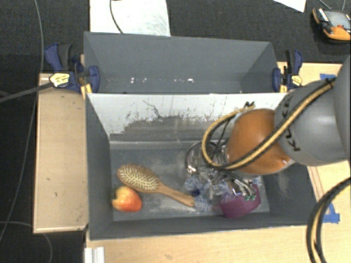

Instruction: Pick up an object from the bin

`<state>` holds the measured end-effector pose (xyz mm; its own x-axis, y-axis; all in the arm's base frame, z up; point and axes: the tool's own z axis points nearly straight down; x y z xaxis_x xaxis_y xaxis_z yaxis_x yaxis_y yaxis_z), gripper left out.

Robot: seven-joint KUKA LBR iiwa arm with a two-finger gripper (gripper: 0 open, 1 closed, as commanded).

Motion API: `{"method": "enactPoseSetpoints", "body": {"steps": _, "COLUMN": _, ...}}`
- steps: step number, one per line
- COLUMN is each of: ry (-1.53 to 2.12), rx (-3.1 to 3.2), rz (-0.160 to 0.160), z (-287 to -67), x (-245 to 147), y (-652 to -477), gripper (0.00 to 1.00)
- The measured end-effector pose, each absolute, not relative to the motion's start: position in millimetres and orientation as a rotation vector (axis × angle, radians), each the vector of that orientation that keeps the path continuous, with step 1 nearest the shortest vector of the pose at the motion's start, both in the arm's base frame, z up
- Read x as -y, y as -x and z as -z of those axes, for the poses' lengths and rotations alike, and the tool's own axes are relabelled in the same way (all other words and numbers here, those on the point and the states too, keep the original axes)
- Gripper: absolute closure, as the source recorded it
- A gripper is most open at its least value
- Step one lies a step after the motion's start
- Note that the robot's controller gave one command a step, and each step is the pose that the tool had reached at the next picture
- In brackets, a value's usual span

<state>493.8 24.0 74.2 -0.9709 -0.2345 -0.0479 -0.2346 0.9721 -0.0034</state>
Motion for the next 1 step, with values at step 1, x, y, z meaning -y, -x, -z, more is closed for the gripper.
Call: {"method": "enactPoseSetpoints", "body": {"steps": 1, "ry": -0.113, "rx": -3.089, "rz": -0.016, "z": -105.6, "x": 11.6, "y": -502.0, "gripper": 1.0}}
